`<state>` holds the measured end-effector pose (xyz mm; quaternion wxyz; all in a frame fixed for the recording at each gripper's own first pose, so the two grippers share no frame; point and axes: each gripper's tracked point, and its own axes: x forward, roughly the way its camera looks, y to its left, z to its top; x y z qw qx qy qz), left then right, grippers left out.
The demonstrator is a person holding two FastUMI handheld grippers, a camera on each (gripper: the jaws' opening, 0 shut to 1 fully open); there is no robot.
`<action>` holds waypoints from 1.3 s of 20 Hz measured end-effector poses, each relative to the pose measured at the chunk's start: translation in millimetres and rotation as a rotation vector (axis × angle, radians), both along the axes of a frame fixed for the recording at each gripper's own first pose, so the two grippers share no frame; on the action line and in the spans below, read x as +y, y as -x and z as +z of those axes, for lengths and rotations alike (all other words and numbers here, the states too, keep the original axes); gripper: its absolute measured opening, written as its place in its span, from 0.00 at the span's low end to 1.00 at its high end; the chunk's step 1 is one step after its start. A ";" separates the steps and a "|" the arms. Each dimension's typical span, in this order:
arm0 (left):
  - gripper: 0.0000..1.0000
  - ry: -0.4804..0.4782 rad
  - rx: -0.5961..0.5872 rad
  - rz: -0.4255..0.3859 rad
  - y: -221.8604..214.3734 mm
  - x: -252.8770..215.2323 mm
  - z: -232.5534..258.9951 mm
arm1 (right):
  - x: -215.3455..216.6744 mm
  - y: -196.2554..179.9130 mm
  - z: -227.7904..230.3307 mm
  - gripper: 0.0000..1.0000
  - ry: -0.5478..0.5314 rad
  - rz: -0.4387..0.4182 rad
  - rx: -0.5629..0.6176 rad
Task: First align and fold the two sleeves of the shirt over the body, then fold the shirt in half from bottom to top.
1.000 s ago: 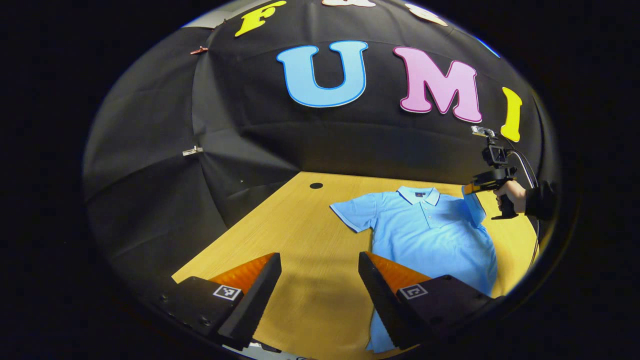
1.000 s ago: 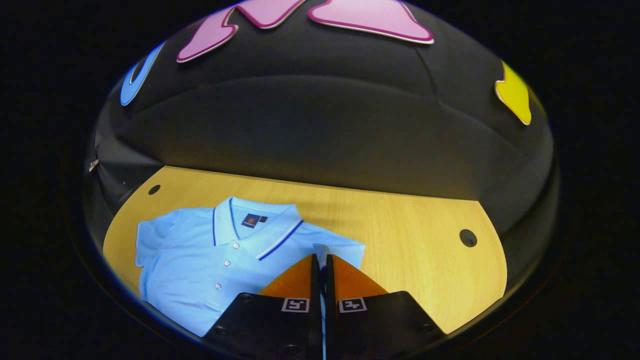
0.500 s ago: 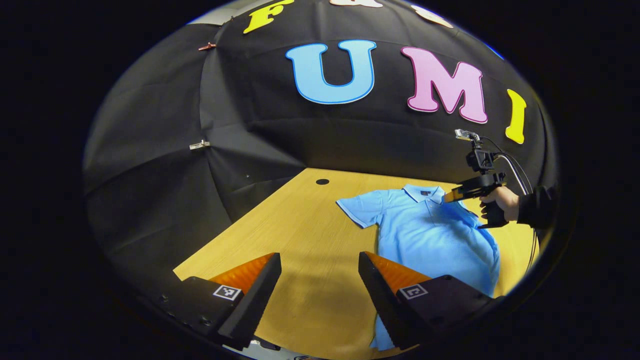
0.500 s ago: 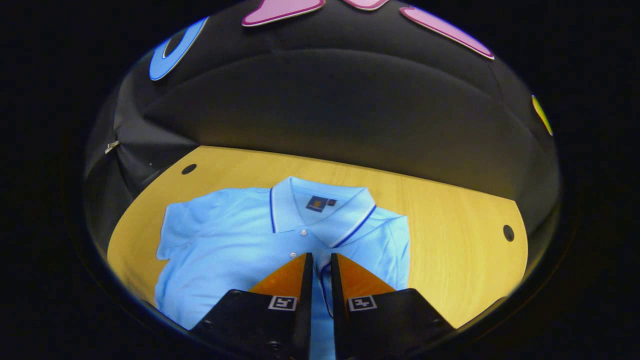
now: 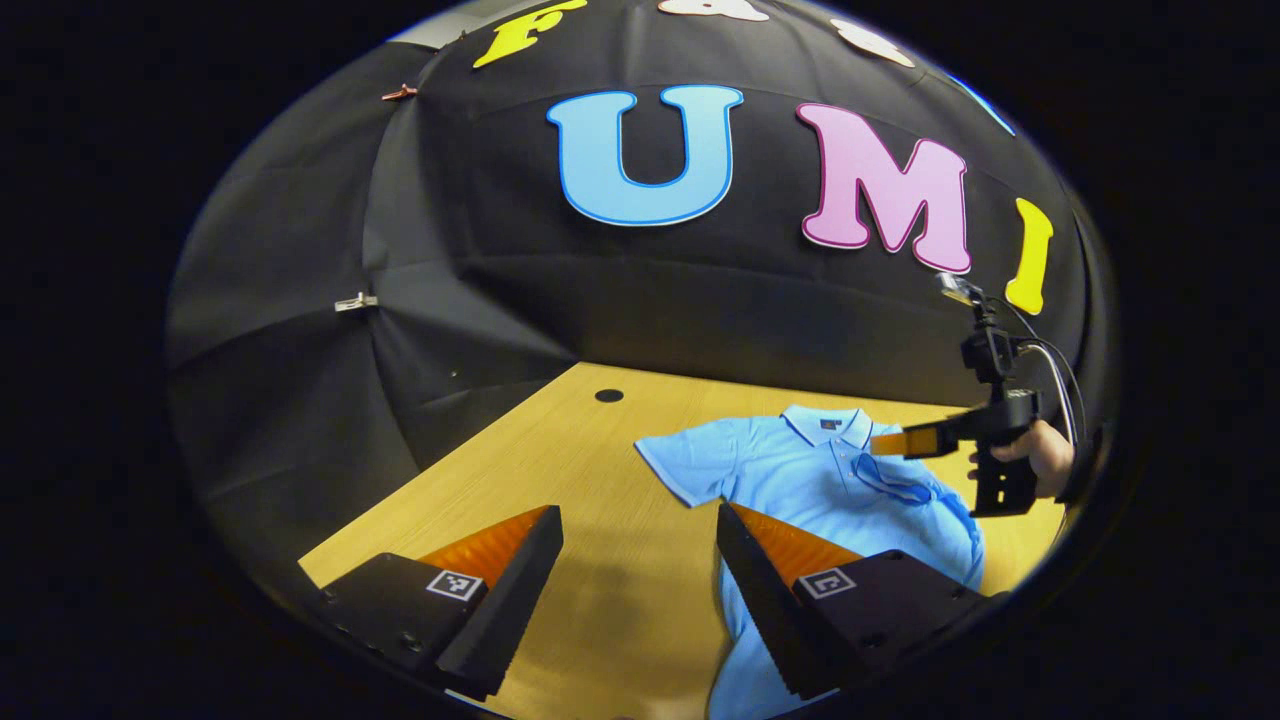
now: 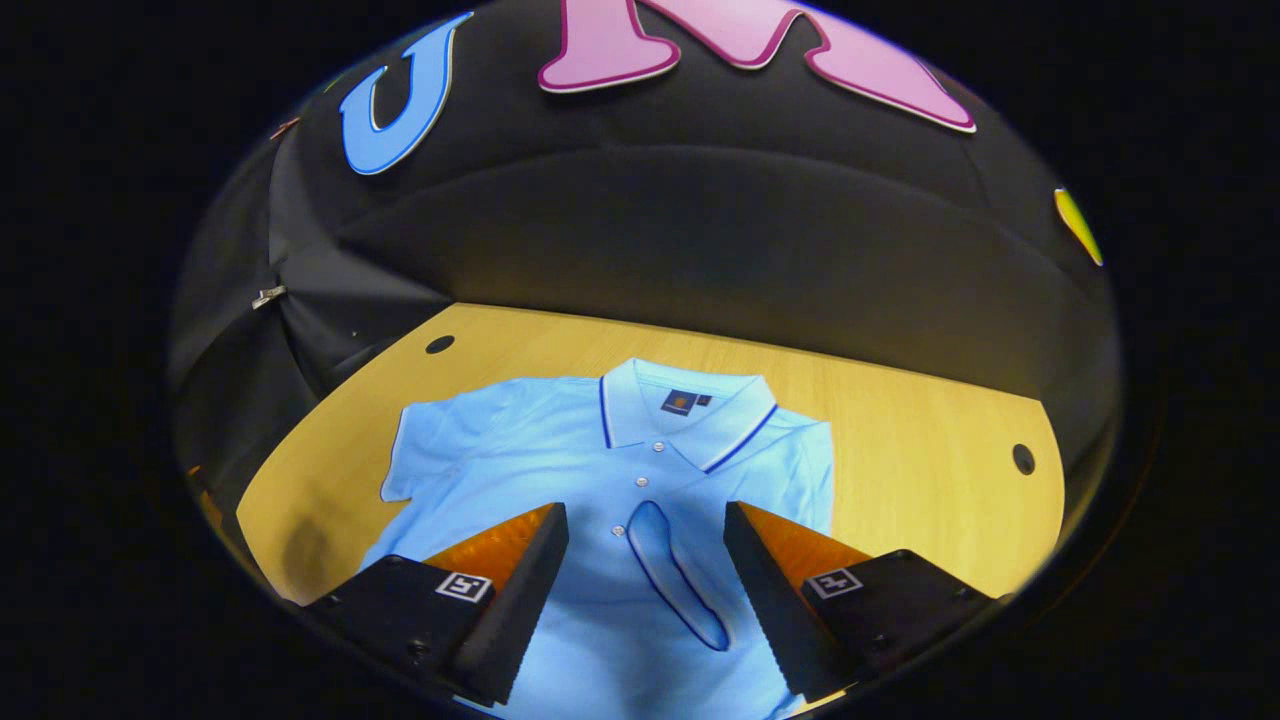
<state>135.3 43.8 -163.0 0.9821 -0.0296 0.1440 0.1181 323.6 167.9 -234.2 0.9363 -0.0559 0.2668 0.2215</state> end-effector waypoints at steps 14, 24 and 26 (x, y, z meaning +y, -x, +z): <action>0.99 0.080 0.012 -0.022 -170.3 56.1 -40.7 | -149.5 43.8 87.5 0.98 0.100 -0.131 -0.198; 0.99 -0.064 0.209 -0.131 -274.8 64.7 -112.0 | -191.3 106.4 46.7 0.97 0.150 -0.159 -0.155; 0.99 -0.087 0.247 -0.154 -281.8 62.1 -125.6 | -194.9 110.8 34.6 0.98 0.124 -0.182 -0.127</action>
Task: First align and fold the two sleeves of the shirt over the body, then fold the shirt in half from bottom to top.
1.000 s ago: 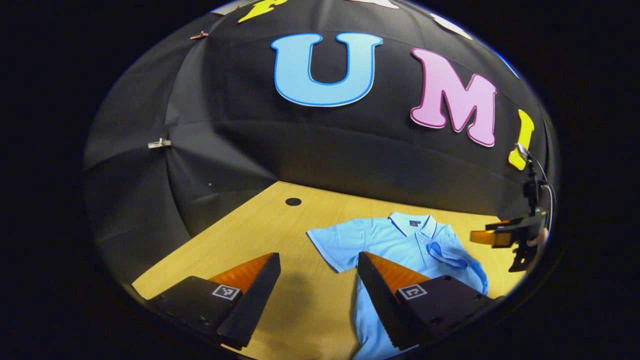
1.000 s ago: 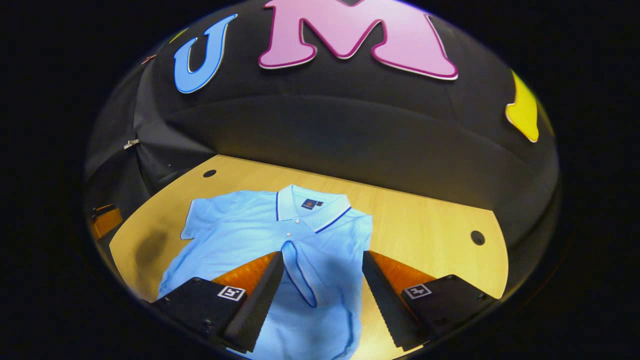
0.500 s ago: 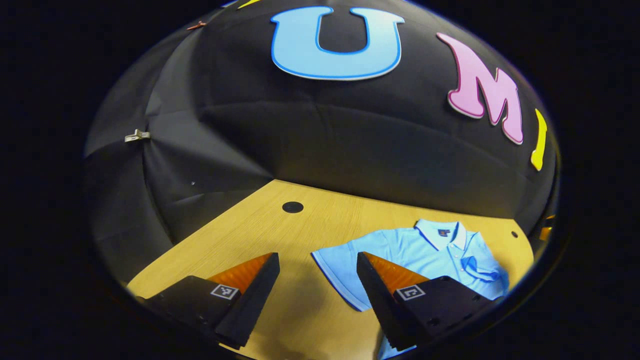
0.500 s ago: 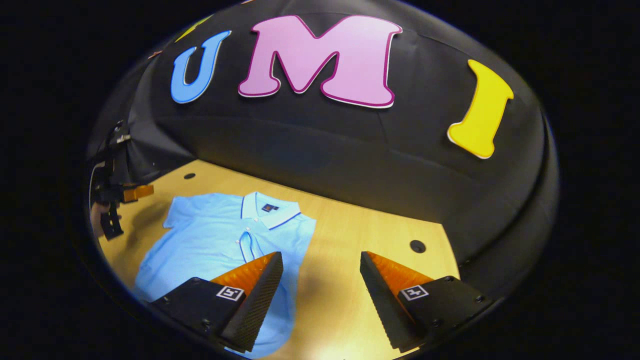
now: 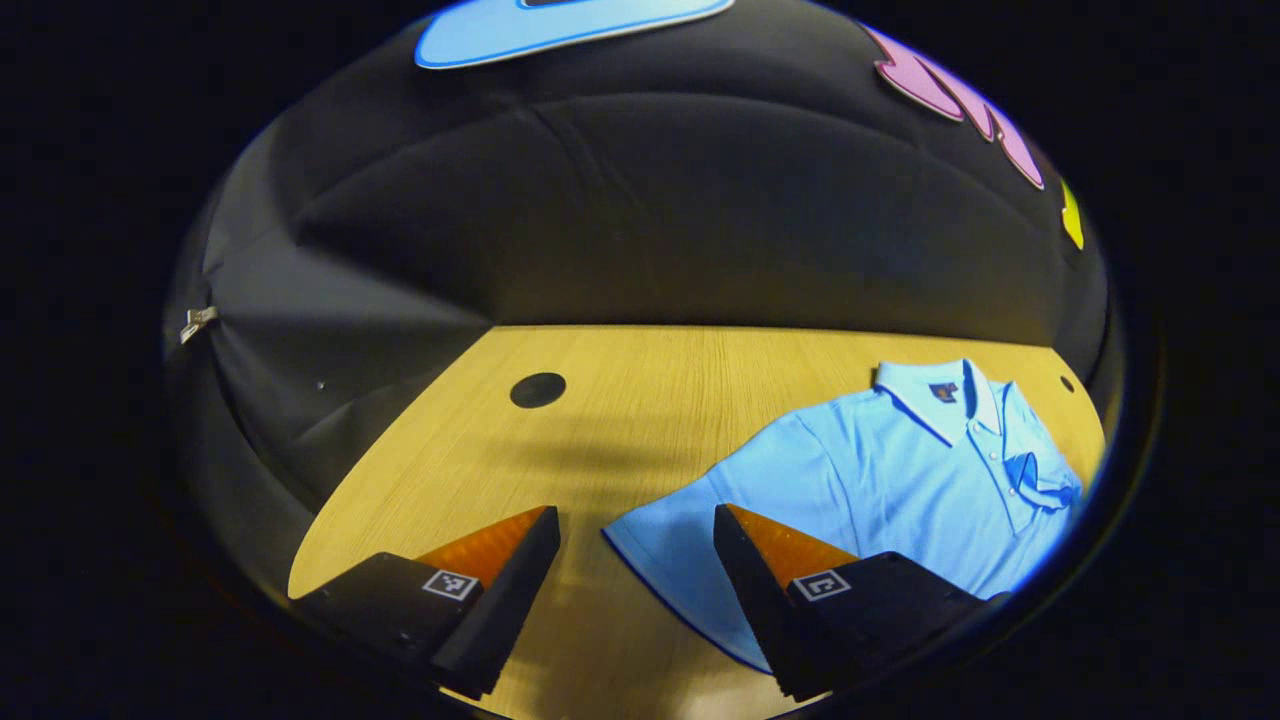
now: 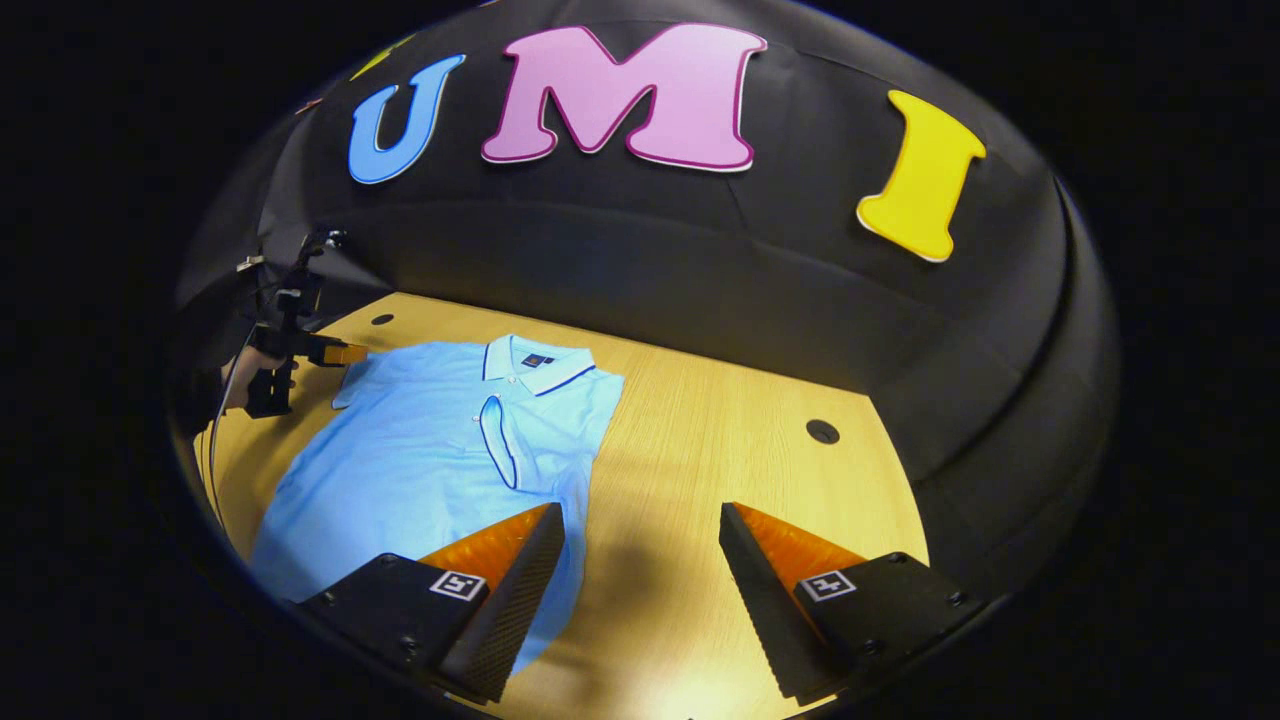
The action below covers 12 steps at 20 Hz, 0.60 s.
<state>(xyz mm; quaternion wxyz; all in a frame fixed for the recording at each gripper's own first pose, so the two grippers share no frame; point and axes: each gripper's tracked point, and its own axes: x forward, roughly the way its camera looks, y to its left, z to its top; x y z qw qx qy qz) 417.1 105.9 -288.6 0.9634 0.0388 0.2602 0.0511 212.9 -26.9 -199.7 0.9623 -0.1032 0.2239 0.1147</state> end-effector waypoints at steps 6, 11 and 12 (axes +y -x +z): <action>0.96 0.031 0.055 -0.022 -6.9 -6.0 -15.8 | -15.4 -6.6 -5.7 0.97 -0.011 -0.055 0.005; 0.96 0.085 0.058 -0.053 -8.6 -11.9 -19.3 | -25.6 -5.7 -8.9 0.98 -0.052 -0.098 0.021; 0.94 0.084 0.058 -0.063 -9.6 -14.4 -19.5 | -26.3 -4.7 -9.3 0.98 -0.064 -0.108 0.021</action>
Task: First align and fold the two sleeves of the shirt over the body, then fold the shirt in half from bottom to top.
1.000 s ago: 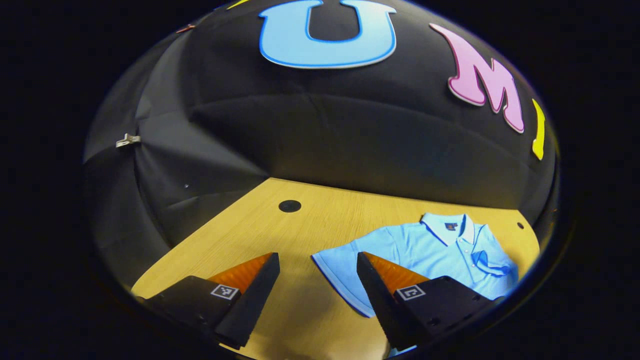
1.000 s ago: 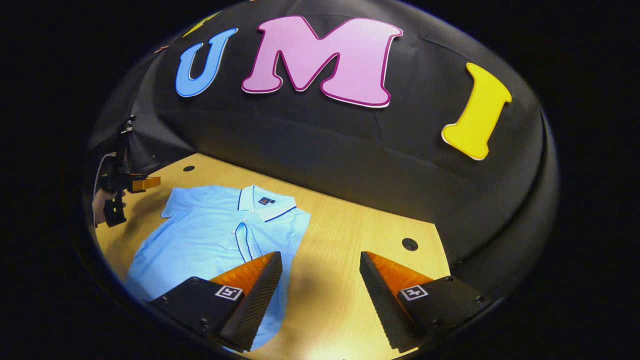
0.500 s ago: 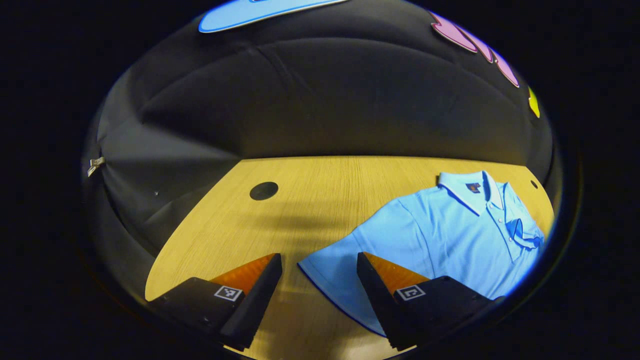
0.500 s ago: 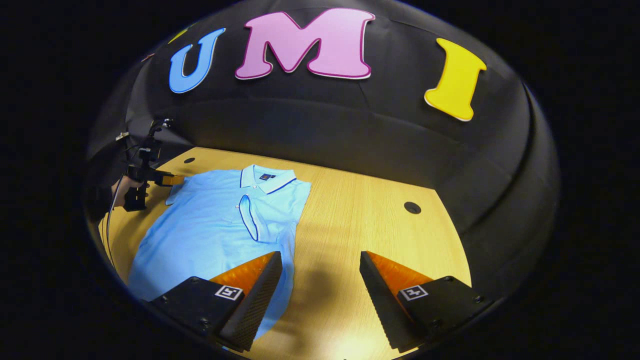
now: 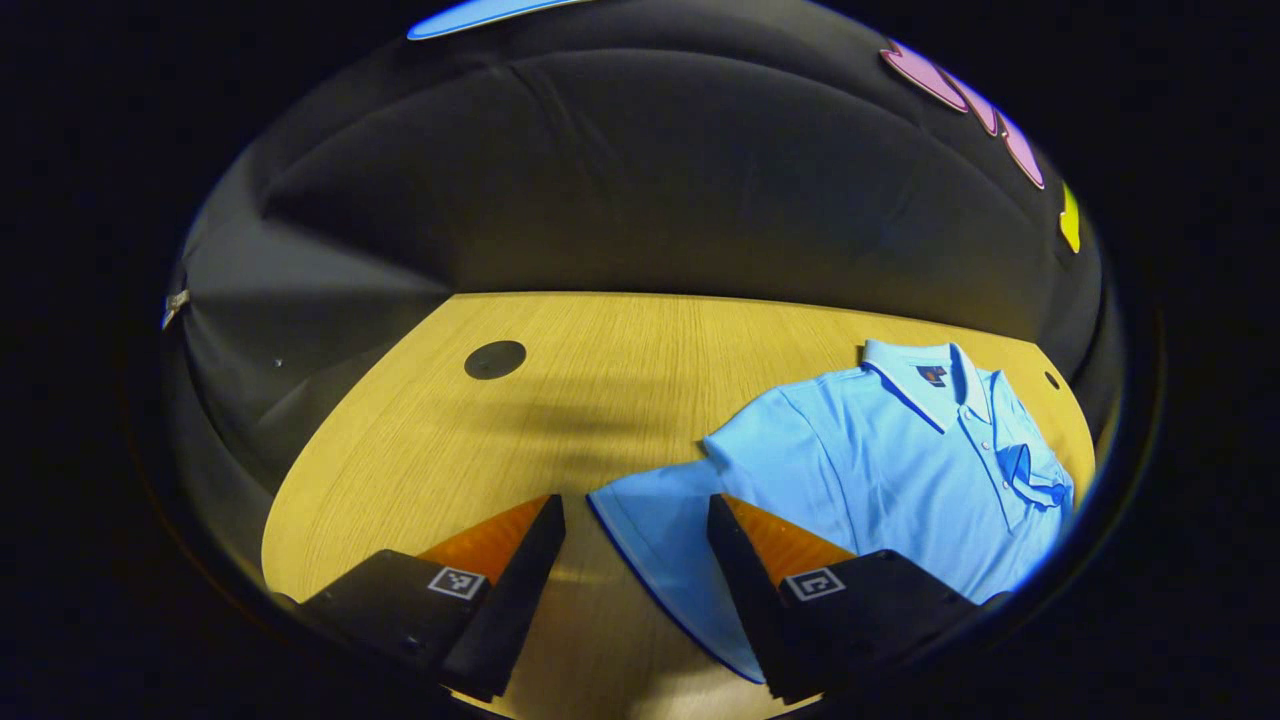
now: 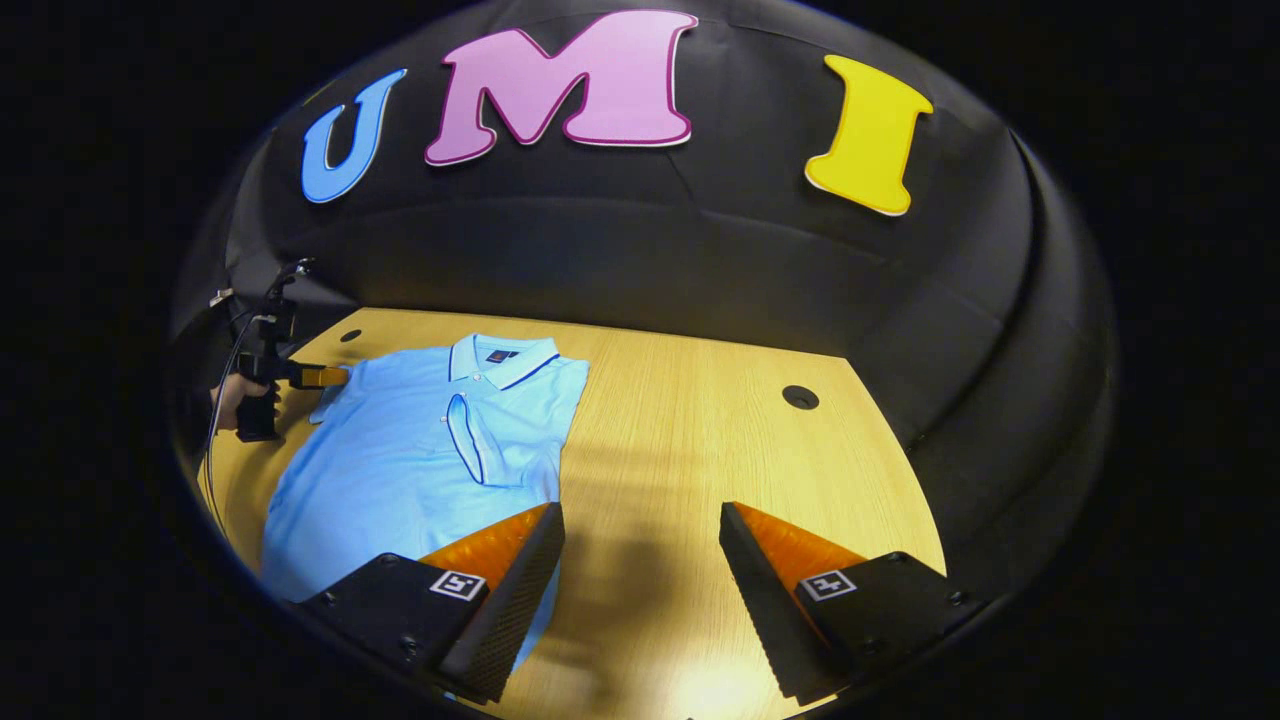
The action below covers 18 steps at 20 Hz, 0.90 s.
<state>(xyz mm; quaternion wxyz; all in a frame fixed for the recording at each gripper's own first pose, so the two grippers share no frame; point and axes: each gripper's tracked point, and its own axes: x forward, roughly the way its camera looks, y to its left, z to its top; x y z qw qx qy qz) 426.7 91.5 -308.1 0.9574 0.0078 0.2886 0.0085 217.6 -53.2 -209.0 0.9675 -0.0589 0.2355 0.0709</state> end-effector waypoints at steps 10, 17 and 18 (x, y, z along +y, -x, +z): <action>0.07 0.045 -0.040 0.014 -2.5 -14.3 3.8 | 13.5 12.5 -17.1 0.98 -0.028 0.034 0.022; 0.06 -0.104 -0.074 -0.019 0.8 -41.9 43.8 | 12.1 9.1 -13.5 0.98 -0.081 0.014 0.016; 0.06 -0.103 -0.084 -0.033 2.2 -54.8 49.6 | 12.4 9.7 -13.8 0.98 -0.086 0.014 0.017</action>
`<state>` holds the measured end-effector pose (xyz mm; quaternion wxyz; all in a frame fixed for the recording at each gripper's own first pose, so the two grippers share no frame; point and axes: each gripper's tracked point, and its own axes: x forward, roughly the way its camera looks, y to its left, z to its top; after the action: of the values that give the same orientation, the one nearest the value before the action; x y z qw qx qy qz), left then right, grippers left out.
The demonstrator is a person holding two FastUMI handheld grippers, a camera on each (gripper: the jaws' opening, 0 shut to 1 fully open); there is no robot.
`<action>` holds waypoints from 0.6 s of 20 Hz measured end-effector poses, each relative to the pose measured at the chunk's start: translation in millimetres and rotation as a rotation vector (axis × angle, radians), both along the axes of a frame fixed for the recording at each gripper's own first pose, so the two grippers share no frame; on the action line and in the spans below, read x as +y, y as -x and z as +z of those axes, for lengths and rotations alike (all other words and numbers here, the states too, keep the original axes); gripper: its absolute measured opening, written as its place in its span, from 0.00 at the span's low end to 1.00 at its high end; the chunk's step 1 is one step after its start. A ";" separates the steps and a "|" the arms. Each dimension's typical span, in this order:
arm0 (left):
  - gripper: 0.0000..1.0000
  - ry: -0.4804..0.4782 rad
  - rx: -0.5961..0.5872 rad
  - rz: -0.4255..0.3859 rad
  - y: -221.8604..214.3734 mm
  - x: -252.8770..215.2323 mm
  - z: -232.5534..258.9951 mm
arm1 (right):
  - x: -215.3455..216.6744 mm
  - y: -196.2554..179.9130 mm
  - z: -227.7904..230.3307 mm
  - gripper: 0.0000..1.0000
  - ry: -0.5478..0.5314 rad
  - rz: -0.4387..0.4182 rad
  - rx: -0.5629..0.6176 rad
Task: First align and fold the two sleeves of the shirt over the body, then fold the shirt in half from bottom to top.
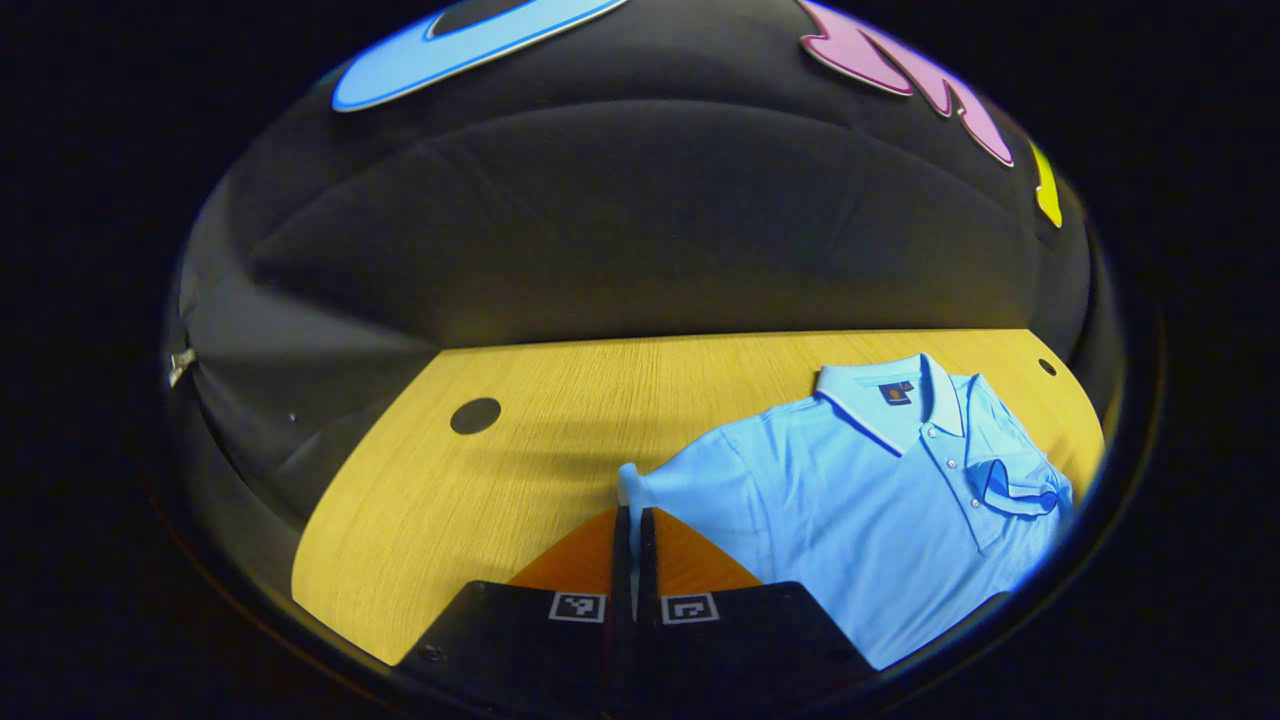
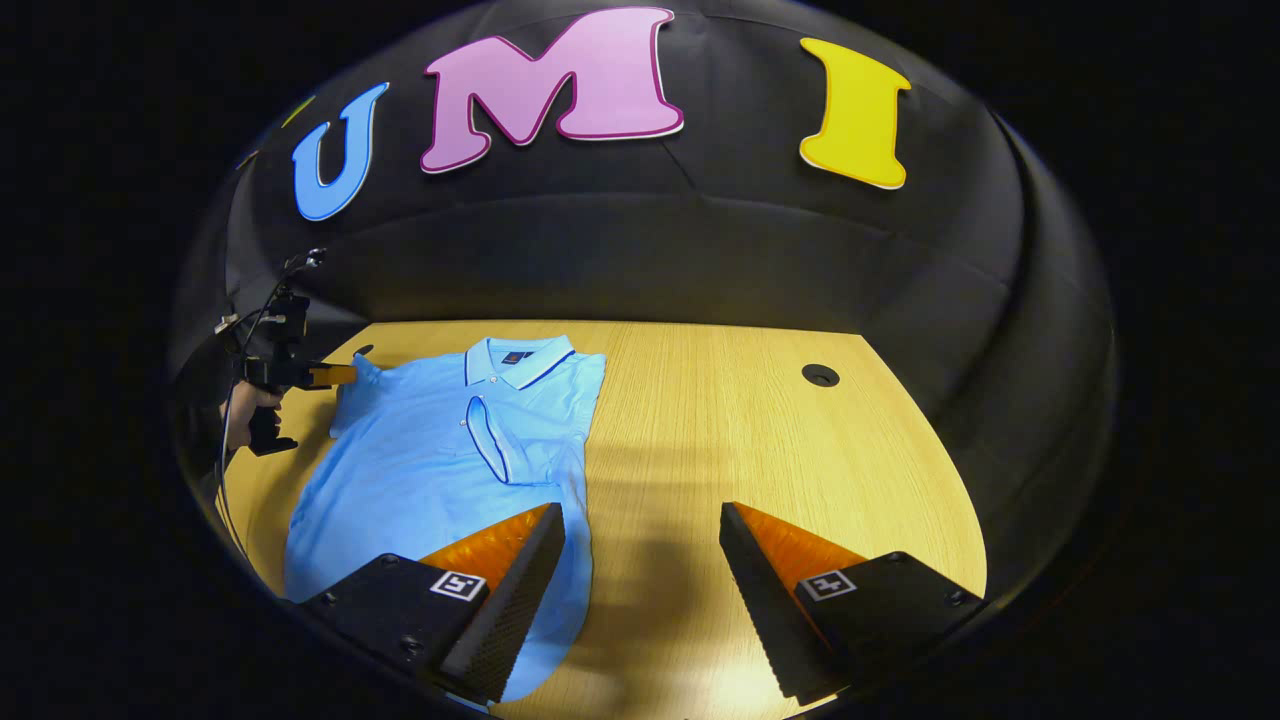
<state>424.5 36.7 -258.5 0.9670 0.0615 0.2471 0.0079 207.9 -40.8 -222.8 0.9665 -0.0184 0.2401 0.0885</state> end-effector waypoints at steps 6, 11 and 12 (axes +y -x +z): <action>0.06 0.118 -0.039 -0.104 5.5 -91.7 24.3 | -7.1 2.8 -0.7 0.98 0.006 0.004 0.000; 0.06 0.203 -0.026 -0.176 12.6 -144.8 30.0 | -15.9 5.3 -3.6 0.97 0.010 -0.003 0.002; 0.06 0.214 -0.020 -0.184 15.0 -153.4 29.4 | -15.5 6.4 -4.4 0.98 0.003 -0.006 0.004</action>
<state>409.5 -116.7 -229.1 0.9671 -0.0197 0.2302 -0.1066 201.4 -56.3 -227.2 0.9663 -0.0192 0.2421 0.0853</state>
